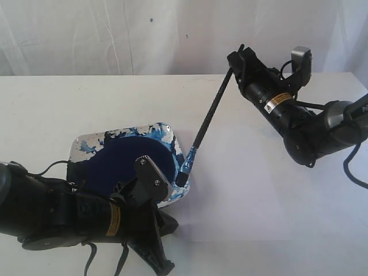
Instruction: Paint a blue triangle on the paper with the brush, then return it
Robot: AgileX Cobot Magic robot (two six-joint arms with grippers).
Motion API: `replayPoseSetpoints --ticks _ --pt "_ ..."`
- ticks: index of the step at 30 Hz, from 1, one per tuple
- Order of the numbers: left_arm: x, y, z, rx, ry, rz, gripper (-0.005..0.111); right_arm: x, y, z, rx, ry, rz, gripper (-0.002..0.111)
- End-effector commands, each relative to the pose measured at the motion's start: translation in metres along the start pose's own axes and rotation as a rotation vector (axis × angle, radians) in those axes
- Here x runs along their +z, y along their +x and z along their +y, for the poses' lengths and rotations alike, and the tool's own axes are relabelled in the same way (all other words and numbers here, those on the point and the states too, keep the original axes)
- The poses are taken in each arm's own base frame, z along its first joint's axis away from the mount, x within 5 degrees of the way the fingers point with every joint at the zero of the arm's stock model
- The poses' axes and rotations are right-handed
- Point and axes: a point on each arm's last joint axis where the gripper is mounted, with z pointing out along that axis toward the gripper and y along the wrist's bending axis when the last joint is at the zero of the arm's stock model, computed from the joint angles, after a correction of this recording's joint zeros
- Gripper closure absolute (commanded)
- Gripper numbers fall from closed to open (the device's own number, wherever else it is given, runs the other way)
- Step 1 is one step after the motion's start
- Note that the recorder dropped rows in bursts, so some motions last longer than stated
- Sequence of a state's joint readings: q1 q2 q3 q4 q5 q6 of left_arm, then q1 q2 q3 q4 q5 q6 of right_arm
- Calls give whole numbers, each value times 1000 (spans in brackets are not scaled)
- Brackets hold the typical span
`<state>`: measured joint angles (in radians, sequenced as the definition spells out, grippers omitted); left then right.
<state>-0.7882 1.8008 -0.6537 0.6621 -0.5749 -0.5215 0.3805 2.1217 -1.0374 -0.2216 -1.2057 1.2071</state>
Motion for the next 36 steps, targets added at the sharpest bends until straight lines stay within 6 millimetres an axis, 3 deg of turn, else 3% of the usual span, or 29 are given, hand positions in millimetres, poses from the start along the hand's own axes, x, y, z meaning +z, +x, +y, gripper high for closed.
replayPoseSetpoints --ticks 1,9,21,28,33,36 --pt "1 2 0 -8 -5 18 107 -1 4 1 -31 5 -29 108" --pt "1 2 0 -8 -5 18 107 -1 15 0 -121 42 -64 108" --pt "1 2 0 -8 -5 18 107 -1 14 -3 -232 67 -86 108" --pt "1 2 0 -8 -5 18 107 -2 12 -6 -217 84 -110 108" --pt "1 2 0 -8 -5 18 107 -2 10 -7 -21 79 -128 108" --pt "1 2 0 -8 -5 18 107 -2 9 -7 -31 85 -138 108"
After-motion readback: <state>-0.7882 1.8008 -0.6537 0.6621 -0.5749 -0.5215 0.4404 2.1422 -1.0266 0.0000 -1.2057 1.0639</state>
